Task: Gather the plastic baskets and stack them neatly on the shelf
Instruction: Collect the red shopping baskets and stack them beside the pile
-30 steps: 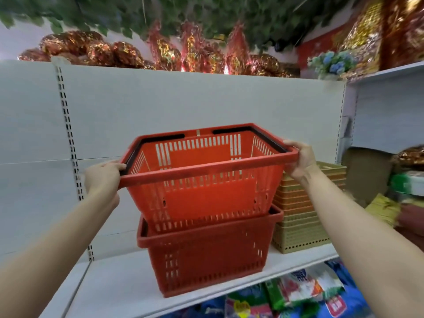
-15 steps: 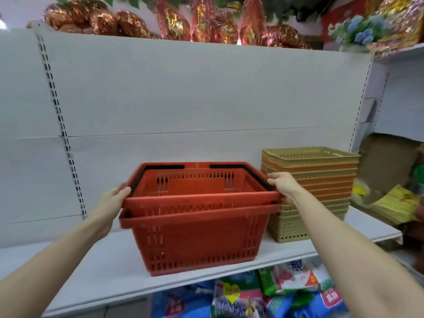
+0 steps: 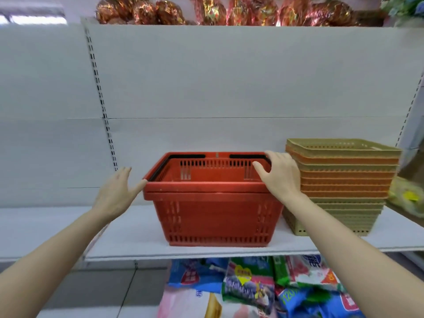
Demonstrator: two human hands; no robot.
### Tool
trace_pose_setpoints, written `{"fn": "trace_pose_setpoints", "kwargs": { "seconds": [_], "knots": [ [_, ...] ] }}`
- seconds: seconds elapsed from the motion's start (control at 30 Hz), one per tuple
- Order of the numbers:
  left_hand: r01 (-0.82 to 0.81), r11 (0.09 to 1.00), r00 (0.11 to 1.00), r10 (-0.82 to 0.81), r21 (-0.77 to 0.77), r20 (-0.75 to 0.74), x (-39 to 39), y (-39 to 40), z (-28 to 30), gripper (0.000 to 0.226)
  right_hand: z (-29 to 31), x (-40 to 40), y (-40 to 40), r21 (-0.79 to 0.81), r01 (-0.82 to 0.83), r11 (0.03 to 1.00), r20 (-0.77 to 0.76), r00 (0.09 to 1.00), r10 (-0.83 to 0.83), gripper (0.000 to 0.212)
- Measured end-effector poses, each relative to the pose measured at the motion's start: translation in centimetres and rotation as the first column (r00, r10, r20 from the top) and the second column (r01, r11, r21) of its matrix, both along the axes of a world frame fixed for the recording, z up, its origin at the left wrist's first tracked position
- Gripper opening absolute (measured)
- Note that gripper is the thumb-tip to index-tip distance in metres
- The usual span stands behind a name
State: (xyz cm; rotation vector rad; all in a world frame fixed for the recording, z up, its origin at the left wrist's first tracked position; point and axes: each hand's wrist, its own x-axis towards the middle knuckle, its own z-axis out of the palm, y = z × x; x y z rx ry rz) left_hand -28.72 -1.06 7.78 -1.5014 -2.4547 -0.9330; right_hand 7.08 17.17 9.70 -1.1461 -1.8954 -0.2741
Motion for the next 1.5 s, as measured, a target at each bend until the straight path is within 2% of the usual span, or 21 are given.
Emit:
{"fn": "trace_pose_setpoints", "kwargs": {
  "seconds": [0.07, 0.13, 0.27, 0.43, 0.57, 0.7, 0.83, 0.93, 1.2, 1.5],
  "knots": [
    [-0.069, 0.997, 0.962, 0.074, 0.028, -0.261, -0.3, -2.7, 0.4, 0.076, 0.0, -2.7, -2.5, 0.077, -0.133, 0.988, 0.049, 0.990, 0.130, 0.050],
    [-0.110, 0.992, 0.909, 0.123, 0.054, -0.399, -0.4, -5.7, 0.5, 0.070, -0.4, -5.8, -5.4, 0.125, -0.250, 0.960, 0.071, 0.967, 0.243, 0.052],
    [-0.188, 0.979, 0.814, 0.201, 0.080, -0.545, -0.5, -12.5, -0.2, 0.064, -1.8, -12.4, -11.5, 0.203, -0.474, 0.857, 0.097, 0.880, 0.464, 0.048],
    [-0.359, 0.930, 0.724, 0.329, 0.076, -0.606, -3.1, -22.3, -3.2, 0.057, -4.7, -21.7, -20.0, 0.184, -0.667, 0.722, 0.121, 0.745, 0.656, 0.046],
    [-0.504, 0.864, 0.723, 0.415, -0.010, -0.551, -6.3, -31.3, -6.9, 0.062, -8.0, -29.5, -27.6, 0.108, -0.801, 0.589, 0.138, 0.599, 0.789, 0.043],
    [-0.645, 0.763, 0.665, 0.534, -0.041, -0.522, -8.8, -41.3, -11.3, 0.060, -12.0, -36.6, -36.3, -0.002, -0.886, 0.463, 0.149, 0.458, 0.877, 0.043],
    [-0.772, 0.622, 0.604, 0.656, -0.129, -0.453, -11.0, -52.3, -16.9, 0.062, -17.5, -43.0, -46.3, -0.143, -0.934, 0.328, 0.185, 0.301, 0.936, 0.044],
    [-0.840, 0.504, 0.542, 0.747, -0.203, -0.385, -12.2, -60.4, -21.8, 0.060, -22.5, -46.9, -53.8, -0.230, -0.937, 0.262, 0.216, 0.213, 0.953, 0.038],
    [-0.865, 0.178, 0.319, 0.916, -0.469, -0.241, -12.2, -77.3, -35.3, 0.057, -36.8, -53.1, -69.6, -0.454, -0.887, 0.084, 0.230, -0.026, 0.973, 0.042],
    [-0.798, -0.009, 0.078, 0.990, -0.602, -0.118, -12.5, -85.1, -47.2, 0.049, -49.7, -58.9, -78.1, -0.591, -0.806, -0.023, 0.286, -0.237, 0.928, 0.042]
  ]
}}
